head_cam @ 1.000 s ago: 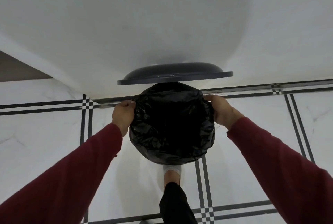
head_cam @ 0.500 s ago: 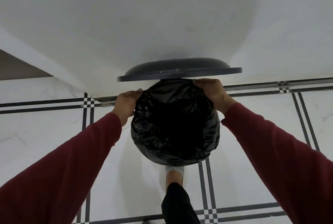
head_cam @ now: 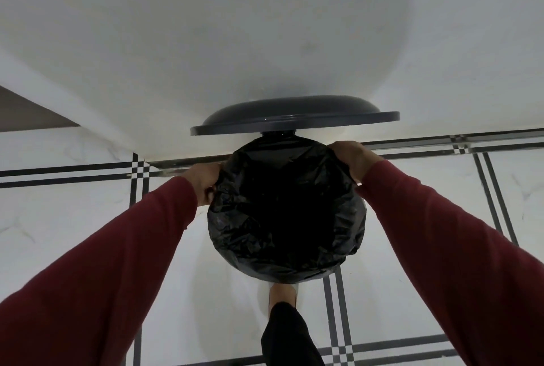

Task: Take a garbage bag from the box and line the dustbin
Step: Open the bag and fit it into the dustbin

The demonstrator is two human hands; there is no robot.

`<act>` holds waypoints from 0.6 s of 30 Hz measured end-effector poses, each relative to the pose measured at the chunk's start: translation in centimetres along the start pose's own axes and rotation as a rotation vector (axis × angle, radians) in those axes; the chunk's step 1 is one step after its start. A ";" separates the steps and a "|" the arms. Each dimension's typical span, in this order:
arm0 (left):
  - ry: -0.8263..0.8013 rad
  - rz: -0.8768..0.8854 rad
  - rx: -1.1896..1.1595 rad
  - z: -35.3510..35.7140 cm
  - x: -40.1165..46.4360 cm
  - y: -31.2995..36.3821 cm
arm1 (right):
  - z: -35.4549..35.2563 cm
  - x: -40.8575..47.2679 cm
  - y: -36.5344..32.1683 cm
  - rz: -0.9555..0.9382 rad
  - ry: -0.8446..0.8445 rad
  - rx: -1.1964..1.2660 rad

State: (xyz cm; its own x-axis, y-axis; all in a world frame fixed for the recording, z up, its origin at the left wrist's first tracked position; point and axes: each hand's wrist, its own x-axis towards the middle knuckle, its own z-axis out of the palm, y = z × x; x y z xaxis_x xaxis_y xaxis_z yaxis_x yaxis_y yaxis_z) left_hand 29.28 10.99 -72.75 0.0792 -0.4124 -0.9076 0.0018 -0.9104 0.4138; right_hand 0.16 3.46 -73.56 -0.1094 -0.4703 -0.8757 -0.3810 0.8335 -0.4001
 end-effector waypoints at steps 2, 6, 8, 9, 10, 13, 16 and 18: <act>0.052 0.076 -0.140 -0.2 0.0 -0.9 | -0.5 0.3 1.4 -0.133 0.179 -0.129; 0.410 0.218 -0.372 -0.5 -3.2 -3.9 | -0.8 -4.7 5.0 -0.368 0.606 -0.118; 0.435 0.160 -0.346 -0.2 -5.9 -6.3 | -0.1 -8.0 8.1 -0.357 0.640 0.047; 0.387 0.111 -0.346 0.2 -7.3 -7.6 | 0.4 -9.0 9.9 -0.315 0.596 0.111; 0.309 0.063 -0.338 0.6 -8.5 -8.7 | 1.0 -10.1 11.5 -0.245 0.514 0.169; 0.000 -0.064 -0.335 2.3 -11.2 -11.6 | 2.5 -11.7 14.9 -0.026 0.198 0.484; 0.024 -0.054 -0.497 3.7 -11.5 -13.8 | 3.0 -12.8 15.9 0.014 0.088 0.747; 0.138 -0.093 -0.658 4.1 -11.2 -14.9 | 2.7 -12.8 16.3 0.075 0.045 0.874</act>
State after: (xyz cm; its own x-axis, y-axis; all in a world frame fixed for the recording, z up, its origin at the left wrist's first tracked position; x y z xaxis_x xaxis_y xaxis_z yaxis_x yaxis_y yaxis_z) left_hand 24.30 29.06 -69.01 0.1755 -0.2857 -0.9421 0.6179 -0.7130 0.3313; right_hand -2.14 23.88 -69.64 -0.1491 -0.4009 -0.9039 0.4663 0.7776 -0.4217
